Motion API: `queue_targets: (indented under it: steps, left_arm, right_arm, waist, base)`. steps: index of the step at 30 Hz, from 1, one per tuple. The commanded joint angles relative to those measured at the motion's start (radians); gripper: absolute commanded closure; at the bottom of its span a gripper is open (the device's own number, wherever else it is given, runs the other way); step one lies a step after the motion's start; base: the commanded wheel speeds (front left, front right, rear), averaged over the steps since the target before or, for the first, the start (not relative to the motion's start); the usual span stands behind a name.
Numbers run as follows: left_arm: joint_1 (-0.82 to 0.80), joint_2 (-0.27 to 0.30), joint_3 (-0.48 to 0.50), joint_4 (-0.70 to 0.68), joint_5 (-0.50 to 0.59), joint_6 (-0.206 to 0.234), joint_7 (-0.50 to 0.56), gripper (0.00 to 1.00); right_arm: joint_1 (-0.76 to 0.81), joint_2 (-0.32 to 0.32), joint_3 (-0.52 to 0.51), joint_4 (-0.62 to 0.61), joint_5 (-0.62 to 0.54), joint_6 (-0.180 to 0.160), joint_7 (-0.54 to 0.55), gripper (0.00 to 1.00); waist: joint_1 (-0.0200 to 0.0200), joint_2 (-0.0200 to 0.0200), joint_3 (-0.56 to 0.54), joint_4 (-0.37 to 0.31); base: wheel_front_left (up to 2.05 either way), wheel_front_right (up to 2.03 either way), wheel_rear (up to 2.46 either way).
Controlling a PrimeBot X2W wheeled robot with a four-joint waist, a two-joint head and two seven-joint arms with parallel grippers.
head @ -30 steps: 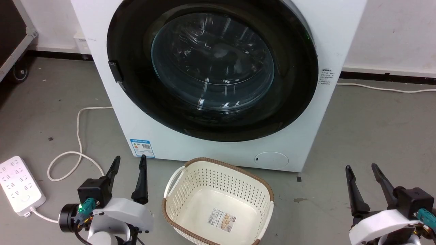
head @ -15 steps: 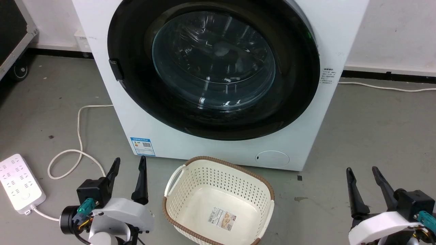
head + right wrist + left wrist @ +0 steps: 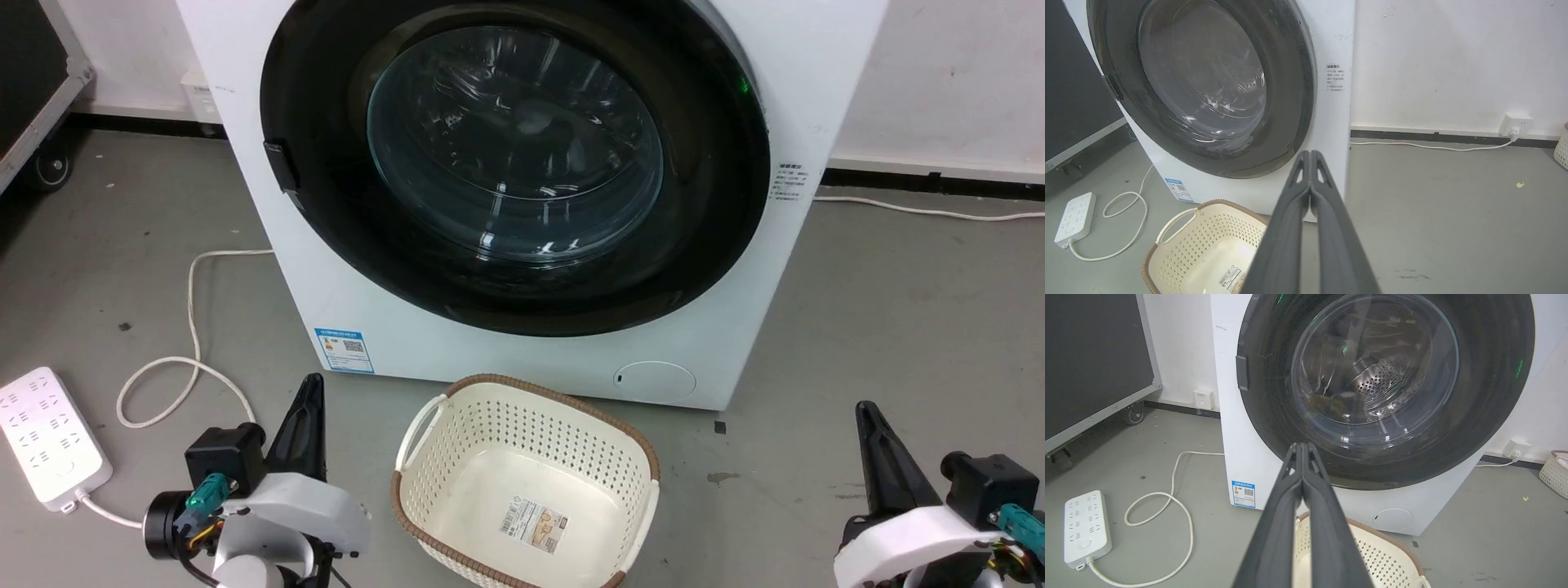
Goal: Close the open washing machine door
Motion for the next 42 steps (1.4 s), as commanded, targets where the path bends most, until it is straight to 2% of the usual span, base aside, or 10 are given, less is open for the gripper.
queue_targets:
  steps: [1,42]
  left_arm:
    - [0.012,-0.002,0.001,-0.01,0.012,0.003,0.005,1.0]
    - [0.065,-0.016,0.009,-0.105,0.09,0.017,0.064,1.0]
  right_arm:
    - [0.004,0.0,0.005,-0.009,-0.007,0.0,0.003,1.0]
    - [0.021,-0.001,0.046,-0.075,-0.039,0.0,0.06,1.0]
  waist:
    - [-0.0001,0.0,0.0,0.001]
    - [-0.0001,0.0,0.004,0.025]
  base:
    - [0.0,0.0,0.0]
    - [0.0,0.0,0.0]
